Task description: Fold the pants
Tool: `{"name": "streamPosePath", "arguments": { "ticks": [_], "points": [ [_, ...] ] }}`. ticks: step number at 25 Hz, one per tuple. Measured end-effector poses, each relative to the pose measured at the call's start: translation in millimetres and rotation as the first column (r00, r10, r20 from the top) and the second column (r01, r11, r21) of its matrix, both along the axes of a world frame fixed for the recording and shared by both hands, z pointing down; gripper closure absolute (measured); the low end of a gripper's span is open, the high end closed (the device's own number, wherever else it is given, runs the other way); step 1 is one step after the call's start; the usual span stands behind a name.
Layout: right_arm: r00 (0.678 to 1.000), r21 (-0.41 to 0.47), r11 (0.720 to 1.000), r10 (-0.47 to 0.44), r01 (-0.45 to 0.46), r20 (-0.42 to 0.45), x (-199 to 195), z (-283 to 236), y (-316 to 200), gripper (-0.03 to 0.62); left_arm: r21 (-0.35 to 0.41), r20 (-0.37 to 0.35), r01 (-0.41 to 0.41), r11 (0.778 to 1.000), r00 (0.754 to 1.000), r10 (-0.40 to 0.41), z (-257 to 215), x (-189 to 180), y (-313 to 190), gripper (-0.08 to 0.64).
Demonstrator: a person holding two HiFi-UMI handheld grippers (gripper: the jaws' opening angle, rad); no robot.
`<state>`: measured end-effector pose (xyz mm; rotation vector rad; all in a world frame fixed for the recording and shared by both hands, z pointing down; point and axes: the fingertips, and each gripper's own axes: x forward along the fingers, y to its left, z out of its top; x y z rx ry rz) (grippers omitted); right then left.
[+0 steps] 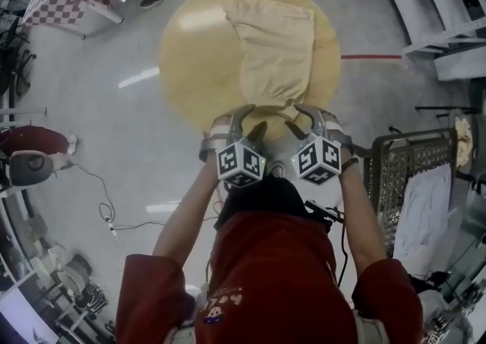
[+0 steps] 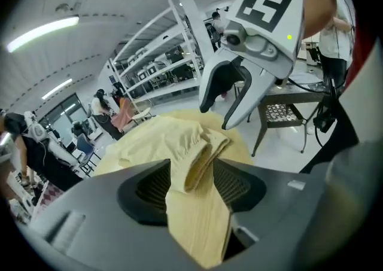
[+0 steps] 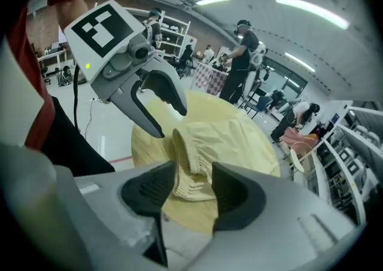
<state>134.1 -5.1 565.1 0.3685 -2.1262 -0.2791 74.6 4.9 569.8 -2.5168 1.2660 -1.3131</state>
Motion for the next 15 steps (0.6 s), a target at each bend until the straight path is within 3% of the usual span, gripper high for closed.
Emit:
{"name": "streamPosePath", "arguments": {
  "ticks": [5,11,15],
  "points": [
    [0.988,-0.069,0.995,-0.084,0.075,-0.132,-2.9,39.8,-8.7,0.405,-0.115,0.042,-0.072,0.991,0.996,0.077,34.5,0.0,-8.6,0.318],
    [0.951,-0.131,0.976,-0.204,0.177,-0.233,-11.3,65.8,-11.9,0.405,-0.188,0.052,-0.128,0.974,0.989,0.14,49.3,2.3,-19.6,0.319],
    [0.937,-0.197,0.963,-0.232,0.184,-0.261,-11.4,81.9,-10.6,0.405,-0.211,0.048,-0.135,0.968,0.988,0.149,58.8,-1.7,-21.7,0.37]
  ]
}}
